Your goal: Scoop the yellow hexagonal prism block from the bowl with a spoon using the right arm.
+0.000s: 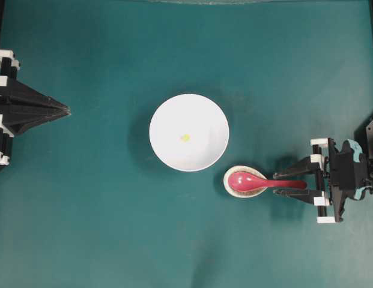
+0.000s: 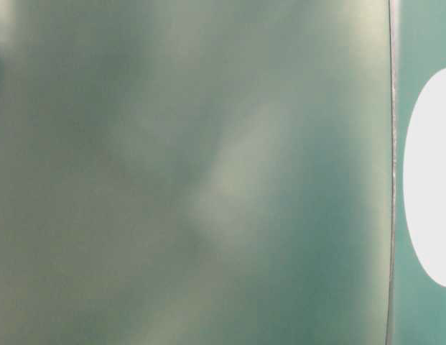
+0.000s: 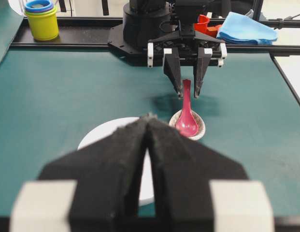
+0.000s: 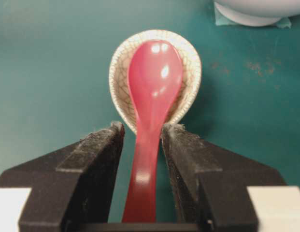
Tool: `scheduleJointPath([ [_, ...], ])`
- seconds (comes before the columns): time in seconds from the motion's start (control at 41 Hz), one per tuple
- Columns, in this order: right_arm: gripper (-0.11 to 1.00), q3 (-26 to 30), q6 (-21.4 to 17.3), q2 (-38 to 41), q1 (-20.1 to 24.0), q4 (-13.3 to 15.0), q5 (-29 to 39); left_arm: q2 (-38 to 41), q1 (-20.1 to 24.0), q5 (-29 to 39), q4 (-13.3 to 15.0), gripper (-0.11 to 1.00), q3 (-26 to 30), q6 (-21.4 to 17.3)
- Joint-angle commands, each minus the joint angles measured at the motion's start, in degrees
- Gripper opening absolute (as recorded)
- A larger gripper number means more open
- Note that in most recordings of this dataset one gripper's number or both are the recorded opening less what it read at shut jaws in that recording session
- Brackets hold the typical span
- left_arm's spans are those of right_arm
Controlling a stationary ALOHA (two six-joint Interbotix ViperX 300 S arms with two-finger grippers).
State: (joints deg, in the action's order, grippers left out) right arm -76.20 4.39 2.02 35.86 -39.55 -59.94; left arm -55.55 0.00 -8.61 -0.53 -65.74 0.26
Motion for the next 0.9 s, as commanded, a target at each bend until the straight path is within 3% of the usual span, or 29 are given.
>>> scheduleJointPath([
  [0.0,0.45,0.09,-0.62,-0.09,0.44,-0.18,-0.35,0.44,0.00,-0.26,-0.09,0.04,1.14,0.00],
  [0.878,0.44,-0.70,-1.49,0.00,0.62,-0.18,2.20,0.26,0.00,-0.26,-0.18,0.04,1.23,-0.09],
])
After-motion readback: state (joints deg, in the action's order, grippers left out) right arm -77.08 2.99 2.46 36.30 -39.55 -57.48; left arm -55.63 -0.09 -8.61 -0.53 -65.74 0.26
